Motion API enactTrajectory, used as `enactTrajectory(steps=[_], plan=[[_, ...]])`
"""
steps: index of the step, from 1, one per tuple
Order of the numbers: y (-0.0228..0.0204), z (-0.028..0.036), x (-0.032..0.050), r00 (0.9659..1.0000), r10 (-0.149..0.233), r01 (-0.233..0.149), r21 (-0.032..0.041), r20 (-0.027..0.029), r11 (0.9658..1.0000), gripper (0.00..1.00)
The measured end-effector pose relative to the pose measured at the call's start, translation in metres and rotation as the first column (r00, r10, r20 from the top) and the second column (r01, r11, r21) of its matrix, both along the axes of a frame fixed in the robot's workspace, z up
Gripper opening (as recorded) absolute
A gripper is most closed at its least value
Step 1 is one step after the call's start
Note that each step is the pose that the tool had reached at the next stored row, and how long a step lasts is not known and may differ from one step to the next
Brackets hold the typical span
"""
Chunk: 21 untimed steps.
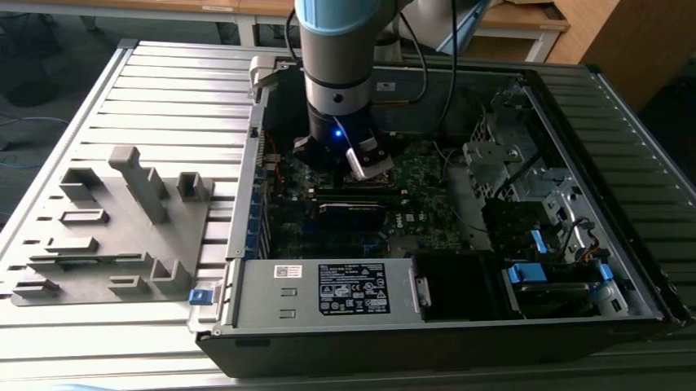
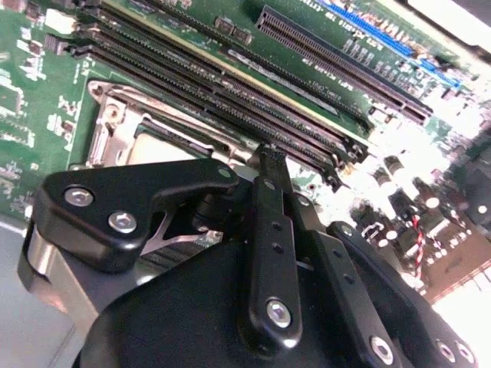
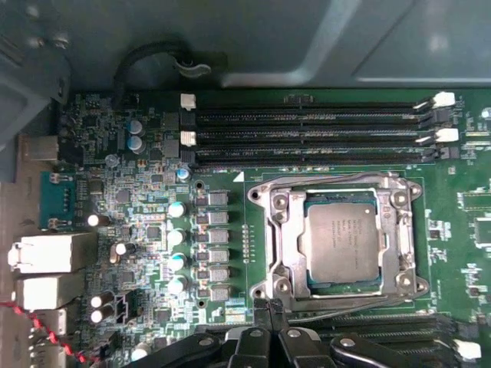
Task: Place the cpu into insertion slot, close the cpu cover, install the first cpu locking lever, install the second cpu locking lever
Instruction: 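Install the second cpu locking lever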
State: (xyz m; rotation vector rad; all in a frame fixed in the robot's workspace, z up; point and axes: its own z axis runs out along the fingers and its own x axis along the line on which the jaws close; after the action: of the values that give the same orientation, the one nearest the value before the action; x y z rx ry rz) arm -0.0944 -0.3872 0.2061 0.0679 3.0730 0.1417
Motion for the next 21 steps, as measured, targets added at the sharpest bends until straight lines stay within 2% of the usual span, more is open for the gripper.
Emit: enactTrajectory(steps=[2,5,6,8,9,11,12,16,18,21], plan=[[0.0000,0.0027,0.0000,1.0000,0.000,0.000,-0.0001,-0.0001,1.0000,0.11],[0.0000,0.0031,-0.0001,1.0000,0.000,0.000,0.0014,0.0000,1.0000,0.11],[-0.0002,0.0032,-0.0001,1.0000,0.000,0.000,0.0091,-0.0002,1.0000,0.11],[-0.0006,0.0032,-0.0002,1.0000,0.000,0.000,0.0408,-0.0001,0.9992,0.11],[-0.0009,0.0032,-0.0003,1.0000,0.000,0.000,0.0541,0.0000,0.9985,0.11],[-0.0017,0.0032,-0.0006,1.0000,0.000,0.000,0.0746,-0.0001,0.9972,0.11],[-0.0022,0.0029,-0.0008,1.0000,0.000,0.000,0.0819,0.0003,0.9966,0.11],[-0.0041,0.0030,-0.0014,1.0000,0.000,0.000,0.0969,0.0002,0.9953,0.11],[-0.0041,0.0047,-0.0014,1.0000,0.000,0.000,0.0998,0.0002,0.9950,0.11],[-0.0042,0.0133,-0.0014,1.0000,0.000,0.000,0.1009,0.0001,0.9949,0.11]])
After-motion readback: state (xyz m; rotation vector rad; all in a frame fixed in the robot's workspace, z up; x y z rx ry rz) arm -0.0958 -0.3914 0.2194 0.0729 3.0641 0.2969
